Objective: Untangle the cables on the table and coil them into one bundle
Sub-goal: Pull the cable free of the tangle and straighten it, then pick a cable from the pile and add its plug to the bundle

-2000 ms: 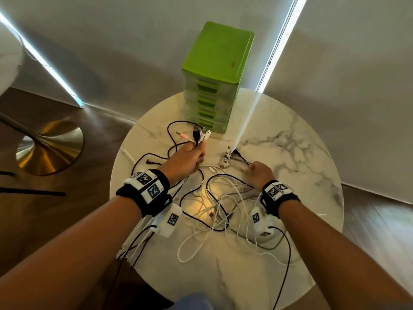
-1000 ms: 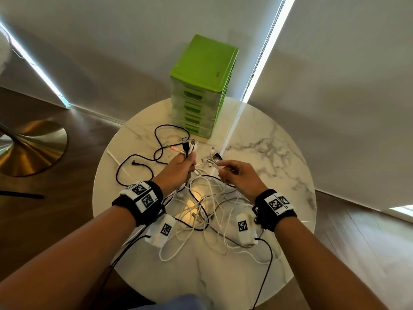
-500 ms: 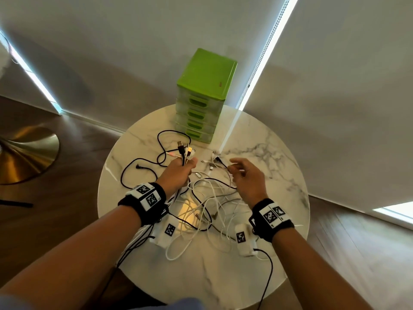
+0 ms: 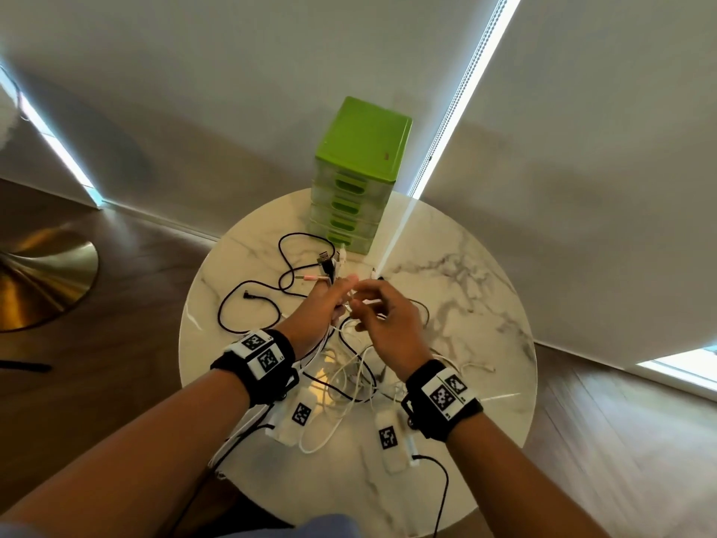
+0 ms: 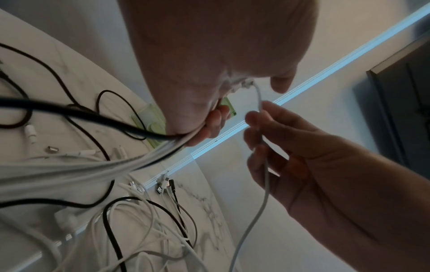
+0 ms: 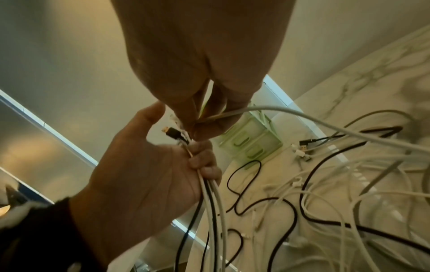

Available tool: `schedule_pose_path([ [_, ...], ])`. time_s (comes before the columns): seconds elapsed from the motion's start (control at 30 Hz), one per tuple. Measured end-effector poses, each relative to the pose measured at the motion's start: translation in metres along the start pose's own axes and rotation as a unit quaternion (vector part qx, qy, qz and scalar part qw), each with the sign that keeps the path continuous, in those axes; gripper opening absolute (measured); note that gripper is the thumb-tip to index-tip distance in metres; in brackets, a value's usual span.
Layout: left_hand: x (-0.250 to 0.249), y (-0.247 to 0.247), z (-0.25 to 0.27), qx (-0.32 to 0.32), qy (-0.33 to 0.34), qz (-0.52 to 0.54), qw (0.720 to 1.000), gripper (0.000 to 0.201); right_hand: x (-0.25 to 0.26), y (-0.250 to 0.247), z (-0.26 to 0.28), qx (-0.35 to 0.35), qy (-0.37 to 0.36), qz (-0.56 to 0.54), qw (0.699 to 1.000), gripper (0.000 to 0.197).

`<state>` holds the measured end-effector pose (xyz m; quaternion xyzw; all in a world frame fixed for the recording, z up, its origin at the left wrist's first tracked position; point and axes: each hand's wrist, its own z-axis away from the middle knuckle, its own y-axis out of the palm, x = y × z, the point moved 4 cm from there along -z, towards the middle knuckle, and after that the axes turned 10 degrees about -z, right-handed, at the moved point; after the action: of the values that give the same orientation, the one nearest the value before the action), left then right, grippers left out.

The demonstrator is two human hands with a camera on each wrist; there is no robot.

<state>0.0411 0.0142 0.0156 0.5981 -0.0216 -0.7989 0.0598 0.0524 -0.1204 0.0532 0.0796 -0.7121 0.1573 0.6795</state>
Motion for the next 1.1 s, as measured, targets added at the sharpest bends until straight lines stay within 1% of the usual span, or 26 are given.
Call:
schedule_pose_path([
  [0.1, -0.007, -0.003, 0.006, -0.017, 0.001, -0.085, 0.996, 0.043, -0.003, 0.012, 0.005, 0.005, -0.005, 0.013, 1.000, 0.019],
  [0.17, -0.009, -0.006, 0.011, -0.023, -0.005, -0.129, 0.991, 0.044, -0.001, 0.015, 0.007, 0.001, -0.001, 0.013, 1.000, 0.017],
  [0.27, -0.005, -0.015, 0.013, -0.035, 0.008, -0.156, 0.987, 0.053, 0.001, 0.019, 0.008, 0.019, 0.037, 0.045, 0.998, 0.010],
  [0.33, -0.007, -0.021, 0.013, -0.049, 0.028, -0.134, 0.989, 0.059, -0.005, 0.021, 0.010, 0.069, 0.065, 0.102, 0.990, 0.021],
  [0.43, -0.024, -0.036, 0.010, -0.077, 0.050, -0.078, 0.993, 0.057, -0.023, 0.026, 0.022, 0.184, 0.095, 0.170, 0.964, 0.049],
  [0.5, -0.039, -0.044, 0.007, -0.068, 0.063, -0.024, 0.995, 0.057, -0.041, 0.023, 0.033, 0.241, 0.128, 0.163, 0.948, 0.056],
  [0.57, -0.057, -0.057, 0.007, -0.069, 0.087, 0.008, 0.994, 0.051, -0.062, 0.017, 0.043, 0.267, 0.160, 0.138, 0.940, 0.059],
  [0.6, -0.065, -0.064, 0.008, -0.073, 0.097, 0.013, 0.992, 0.047, -0.069, 0.013, 0.047, 0.269, 0.173, 0.136, 0.938, 0.062],
  [0.67, -0.084, -0.078, 0.009, -0.075, 0.113, 0.021, 0.991, 0.043, -0.082, -0.002, 0.051, 0.258, 0.201, 0.151, 0.933, 0.065],
  [0.73, -0.101, -0.094, 0.009, -0.083, 0.127, 0.031, 0.988, 0.043, -0.086, -0.019, 0.052, 0.234, 0.212, 0.194, 0.929, 0.059],
  [0.8, -0.113, -0.106, 0.011, -0.086, 0.131, 0.027, 0.987, 0.042, -0.086, -0.038, 0.047, 0.182, 0.220, 0.223, 0.932, 0.051],
  [0.87, -0.113, -0.108, 0.016, -0.080, 0.125, -0.007, 0.989, 0.043, -0.083, -0.051, 0.035, 0.100, 0.227, 0.206, 0.947, 0.046],
  [0.93, -0.103, -0.097, 0.023, -0.070, 0.111, -0.087, 0.988, 0.046, -0.071, -0.055, 0.019, 0.020, 0.207, 0.179, 0.962, 0.044],
  [1.0, -0.083, -0.078, 0.029, -0.051, 0.087, -0.167, 0.981, 0.050, -0.051, -0.048, 0.004, -0.032, 0.175, 0.135, 0.975, 0.043],
  [1.03, -0.072, -0.067, 0.031, -0.038, 0.072, -0.195, 0.978, 0.052, -0.040, -0.042, -0.001, -0.041, 0.160, 0.115, 0.980, 0.043],
  [1.1, -0.052, -0.048, 0.032, -0.035, 0.036, -0.218, 0.975, 0.057, -0.018, -0.027, -0.005, -0.028, 0.118, 0.102, 0.987, 0.044],
])
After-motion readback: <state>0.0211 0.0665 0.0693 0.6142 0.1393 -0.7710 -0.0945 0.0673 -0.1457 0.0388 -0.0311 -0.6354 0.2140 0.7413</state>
